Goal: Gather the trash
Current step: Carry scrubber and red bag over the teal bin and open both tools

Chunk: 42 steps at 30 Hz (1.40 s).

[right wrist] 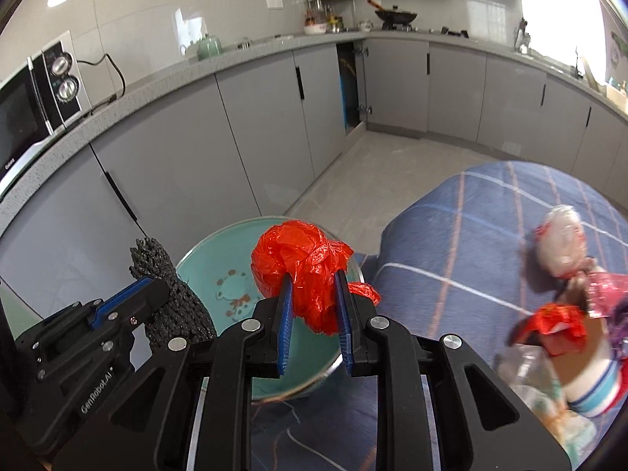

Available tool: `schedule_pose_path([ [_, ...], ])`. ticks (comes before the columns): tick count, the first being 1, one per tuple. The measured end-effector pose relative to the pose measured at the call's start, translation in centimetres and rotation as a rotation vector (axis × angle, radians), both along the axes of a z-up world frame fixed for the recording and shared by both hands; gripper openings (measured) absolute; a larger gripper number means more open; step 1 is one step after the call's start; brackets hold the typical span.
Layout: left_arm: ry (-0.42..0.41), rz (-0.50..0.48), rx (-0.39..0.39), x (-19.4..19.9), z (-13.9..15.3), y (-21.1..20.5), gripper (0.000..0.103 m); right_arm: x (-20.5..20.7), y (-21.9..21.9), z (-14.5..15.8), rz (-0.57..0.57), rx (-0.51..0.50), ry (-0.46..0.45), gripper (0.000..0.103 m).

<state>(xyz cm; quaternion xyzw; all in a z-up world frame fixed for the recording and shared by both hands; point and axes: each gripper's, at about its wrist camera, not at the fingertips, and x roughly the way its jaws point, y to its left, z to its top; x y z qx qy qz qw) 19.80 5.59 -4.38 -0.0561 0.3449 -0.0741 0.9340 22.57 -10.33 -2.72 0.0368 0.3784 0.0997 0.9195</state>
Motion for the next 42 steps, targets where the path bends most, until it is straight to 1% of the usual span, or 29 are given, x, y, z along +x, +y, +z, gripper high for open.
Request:
schedule_pose_path([
  [5,0.060,0.015,0.025,1.8,-2.3,0.5,0.009,2.2,1.1,-2.3,0.002,-0.018,0.057,0.021],
  [11,0.115,0.033,0.043,3.3,-4.5,1.4,0.009,3.7,1.9,-4.5,0.009,-0.023,0.105,0.021],
  [20,0.152,0.043,0.052,4.2,-5.9,1.4,0.010,5.1,3.0,-6.5,0.018,-0.024,0.146,0.022],
  [22,0.157,0.043,0.054,4.2,-6.2,1.5,0.011,5.4,3.0,-6.8,0.020,-0.022,0.154,0.023],
  [23,0.160,0.047,0.054,4.4,-6.3,1.6,0.012,5.5,3.0,-6.8,0.021,-0.021,0.156,0.024],
  [25,0.164,0.054,0.053,4.4,-6.4,1.7,0.013,5.5,3.1,-7.0,0.022,-0.018,0.153,0.031],
  [26,0.166,0.056,0.051,4.4,-6.4,1.8,0.013,5.6,3.2,-7.0,0.021,-0.016,0.155,0.042],
  [27,0.166,0.059,0.051,4.5,-6.3,1.7,0.020,5.6,3.2,-6.9,0.019,-0.012,0.154,0.052],
  [28,0.164,0.070,0.054,4.5,-6.2,1.8,0.034,5.6,3.1,-6.8,0.017,-0.009,0.148,0.054],
  [29,0.158,0.084,0.060,4.3,-6.1,1.9,0.039,5.5,3.1,-6.7,0.016,-0.011,0.142,0.054],
  [30,0.153,0.094,0.066,4.2,-6.0,2.0,0.048,5.4,3.0,-6.5,0.016,-0.013,0.138,0.054],
  [32,0.141,0.106,0.079,3.8,-5.7,2.2,0.050,5.1,2.9,-6.1,0.012,-0.013,0.133,0.055],
  [34,0.137,0.116,0.080,3.5,-5.4,2.4,0.058,4.6,2.5,-5.8,0.005,-0.009,0.125,0.056],
  [38,0.129,0.132,0.082,2.8,-4.9,2.6,0.059,3.9,2.1,-4.9,-0.006,-0.008,0.106,0.059],
  [39,0.129,0.136,0.082,2.6,-4.9,2.6,0.062,3.7,1.9,-4.6,-0.007,-0.008,0.102,0.059],
  [40,0.129,0.140,0.082,2.5,-4.8,2.6,0.068,3.5,1.8,-4.4,-0.010,-0.008,0.097,0.060],
  [41,0.127,0.146,0.084,2.2,-4.6,2.6,0.071,3.2,1.7,-4.3,-0.010,-0.007,0.094,0.061],
  [42,0.124,0.150,0.087,2.0,-4.5,2.5,0.072,2.8,1.6,-4.1,-0.012,-0.004,0.090,0.062],
])
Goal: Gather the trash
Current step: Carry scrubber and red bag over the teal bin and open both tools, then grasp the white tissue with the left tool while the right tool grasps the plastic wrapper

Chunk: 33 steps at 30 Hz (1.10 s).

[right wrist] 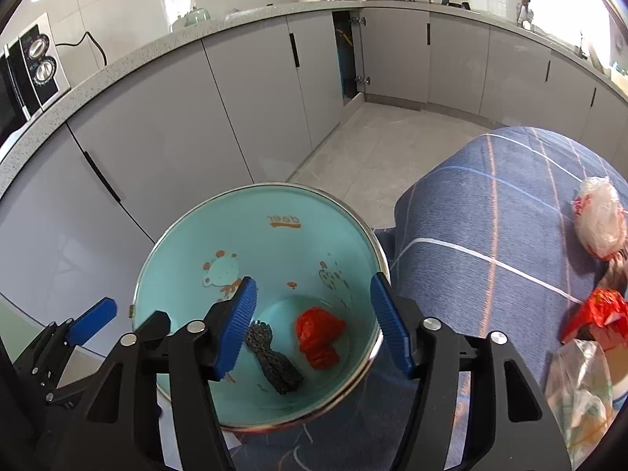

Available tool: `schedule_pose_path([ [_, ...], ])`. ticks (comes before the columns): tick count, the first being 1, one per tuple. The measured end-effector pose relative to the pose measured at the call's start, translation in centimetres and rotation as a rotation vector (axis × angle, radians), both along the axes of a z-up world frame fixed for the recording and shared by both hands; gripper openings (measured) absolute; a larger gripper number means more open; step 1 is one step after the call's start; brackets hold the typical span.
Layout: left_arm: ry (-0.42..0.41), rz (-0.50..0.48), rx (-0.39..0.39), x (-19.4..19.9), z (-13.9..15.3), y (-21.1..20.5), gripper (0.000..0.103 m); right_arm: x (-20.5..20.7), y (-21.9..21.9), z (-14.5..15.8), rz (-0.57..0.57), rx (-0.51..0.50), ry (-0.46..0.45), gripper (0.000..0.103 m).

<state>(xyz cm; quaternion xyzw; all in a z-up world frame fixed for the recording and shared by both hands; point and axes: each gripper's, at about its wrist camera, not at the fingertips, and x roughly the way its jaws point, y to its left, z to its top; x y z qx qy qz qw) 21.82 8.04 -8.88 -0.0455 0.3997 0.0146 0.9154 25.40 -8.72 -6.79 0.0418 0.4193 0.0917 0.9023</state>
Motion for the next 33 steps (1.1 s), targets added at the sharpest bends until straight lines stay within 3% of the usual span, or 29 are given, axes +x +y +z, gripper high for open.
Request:
schedule_pose_path([
  [3,-0.008,-0.005,0.002,-0.6,0.5,-0.4,0.074,-0.8,-0.5,0.5,-0.007,0.000,-0.012,0.062],
  [5,-0.018,0.004,0.019,-1.0,0.9,-0.7,0.082,-1.3,-0.9,0.8,-0.011,-0.001,-0.017,0.062],
  [8,-0.035,0.018,0.043,-1.6,1.6,-1.1,0.085,-2.2,-1.8,1.4,-0.027,0.007,-0.029,0.063],
  [11,-0.046,0.037,0.085,-2.0,2.3,-1.6,0.094,-3.0,-2.6,2.1,-0.042,0.003,-0.053,0.063],
  [25,-0.098,-0.033,0.169,-4.4,4.6,-6.0,0.097,-8.4,-8.1,4.2,-0.133,0.009,-0.127,0.064],
  [33,-0.116,-0.124,0.163,-6.1,5.4,-9.7,0.097,-11.6,-10.9,5.0,-0.175,-0.002,-0.157,0.064],
])
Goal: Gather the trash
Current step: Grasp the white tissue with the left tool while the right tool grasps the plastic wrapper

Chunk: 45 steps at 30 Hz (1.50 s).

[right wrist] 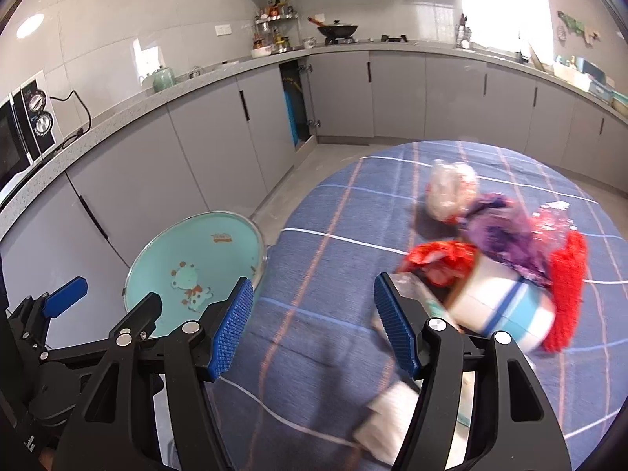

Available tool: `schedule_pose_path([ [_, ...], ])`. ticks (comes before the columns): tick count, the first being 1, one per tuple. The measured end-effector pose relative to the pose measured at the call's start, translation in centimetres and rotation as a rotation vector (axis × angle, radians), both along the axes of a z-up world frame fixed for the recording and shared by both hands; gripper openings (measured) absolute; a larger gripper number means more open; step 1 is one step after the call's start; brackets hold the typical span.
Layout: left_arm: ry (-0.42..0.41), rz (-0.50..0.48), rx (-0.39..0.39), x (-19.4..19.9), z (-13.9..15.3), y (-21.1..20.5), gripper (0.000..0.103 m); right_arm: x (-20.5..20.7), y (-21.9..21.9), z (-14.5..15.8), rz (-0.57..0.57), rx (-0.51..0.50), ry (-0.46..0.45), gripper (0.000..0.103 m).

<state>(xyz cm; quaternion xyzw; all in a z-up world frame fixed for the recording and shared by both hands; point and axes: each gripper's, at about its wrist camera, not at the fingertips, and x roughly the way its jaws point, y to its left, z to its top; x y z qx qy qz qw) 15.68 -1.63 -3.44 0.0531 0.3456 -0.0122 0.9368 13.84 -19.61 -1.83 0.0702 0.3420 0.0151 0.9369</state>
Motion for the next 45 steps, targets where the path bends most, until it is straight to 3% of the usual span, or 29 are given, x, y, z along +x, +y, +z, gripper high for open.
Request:
schedule_pose_path([
  [10,0.015,-0.104,-0.010,-1.7,-0.3,-4.1,0.097,-3.8,-4.8,-0.2,-0.098,-0.001,-0.002,0.064],
  [23,0.067,-0.286,-0.079,-4.0,-1.9,-8.7,0.096,-8.8,-11.0,-2.0,-0.245,-0.025,0.033,0.064],
  [33,0.119,-0.471,-0.105,-5.8,-2.9,-14.3,0.083,-10.8,-13.5,-2.7,-0.292,-0.010,0.043,0.063],
  [38,0.186,-0.521,-0.133,-5.9,-4.3,-16.5,0.073,-11.4,-14.6,-2.6,-0.312,0.004,0.038,0.063],
  [40,0.229,-0.534,-0.161,-5.8,-5.0,-16.9,0.060,-11.5,-14.9,-2.7,-0.317,0.011,0.039,0.063],
  [42,0.231,-0.534,-0.162,-6.0,-5.5,-17.3,0.057,-11.6,-15.0,-2.7,-0.319,0.016,0.039,0.063],
  [44,0.219,-0.566,-0.147,-6.4,-5.5,-17.6,0.044,-11.6,-15.1,-2.8,-0.321,0.021,0.039,0.063],
  [45,0.228,-0.587,-0.161,-6.5,-5.5,-17.7,0.033,-11.6,-15.1,-2.9,-0.320,0.024,0.040,0.063],
])
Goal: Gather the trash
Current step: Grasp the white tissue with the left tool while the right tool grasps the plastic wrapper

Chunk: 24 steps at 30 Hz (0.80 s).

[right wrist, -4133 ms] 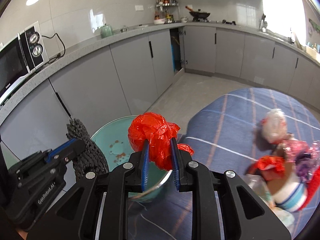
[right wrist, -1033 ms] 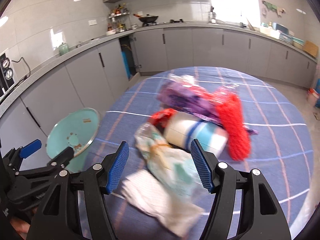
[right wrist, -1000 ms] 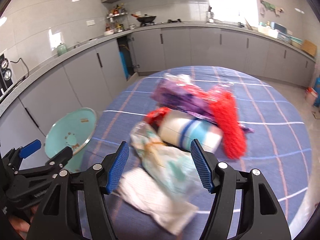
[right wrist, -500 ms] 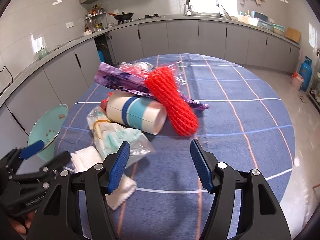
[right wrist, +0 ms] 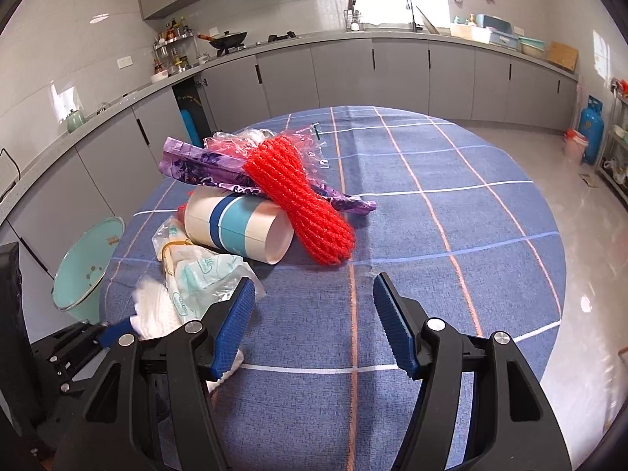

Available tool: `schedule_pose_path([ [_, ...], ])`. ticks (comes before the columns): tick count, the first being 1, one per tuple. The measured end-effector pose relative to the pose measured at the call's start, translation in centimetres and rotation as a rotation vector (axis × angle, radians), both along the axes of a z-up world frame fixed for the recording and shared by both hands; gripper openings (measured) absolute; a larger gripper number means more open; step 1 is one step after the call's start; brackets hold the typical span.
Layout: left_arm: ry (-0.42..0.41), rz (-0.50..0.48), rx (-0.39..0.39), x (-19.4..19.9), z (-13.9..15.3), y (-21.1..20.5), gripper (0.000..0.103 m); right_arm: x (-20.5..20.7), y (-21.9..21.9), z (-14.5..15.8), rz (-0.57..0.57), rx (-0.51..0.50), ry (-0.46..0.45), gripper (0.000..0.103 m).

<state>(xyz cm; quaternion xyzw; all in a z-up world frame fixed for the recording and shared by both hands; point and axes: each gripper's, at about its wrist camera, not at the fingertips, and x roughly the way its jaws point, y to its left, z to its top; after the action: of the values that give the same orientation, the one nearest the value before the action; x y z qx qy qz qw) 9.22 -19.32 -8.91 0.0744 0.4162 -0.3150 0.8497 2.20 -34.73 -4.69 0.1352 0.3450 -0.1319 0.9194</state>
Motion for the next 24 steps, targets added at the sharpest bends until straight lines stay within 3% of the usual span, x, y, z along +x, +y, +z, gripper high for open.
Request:
schedule_pose_path([
  [4,-0.003,-0.032,-0.023,-0.3,0.2,-0.1,0.020,0.2,0.2,-0.1,0.007,0.006,0.001,0.063],
  [13,-0.052,0.007,-0.094,-0.1,2.8,4.0,0.019,2.0,1.7,0.2,0.085,0.018,-0.010,0.063],
  [19,-0.100,0.121,-0.138,1.0,4.5,8.5,0.019,4.1,3.7,-0.1,0.157,0.007,0.004,0.064],
  [24,-0.133,0.196,-0.155,2.3,5.7,11.4,0.019,6.4,5.1,-0.9,0.213,-0.018,0.038,0.074],
])
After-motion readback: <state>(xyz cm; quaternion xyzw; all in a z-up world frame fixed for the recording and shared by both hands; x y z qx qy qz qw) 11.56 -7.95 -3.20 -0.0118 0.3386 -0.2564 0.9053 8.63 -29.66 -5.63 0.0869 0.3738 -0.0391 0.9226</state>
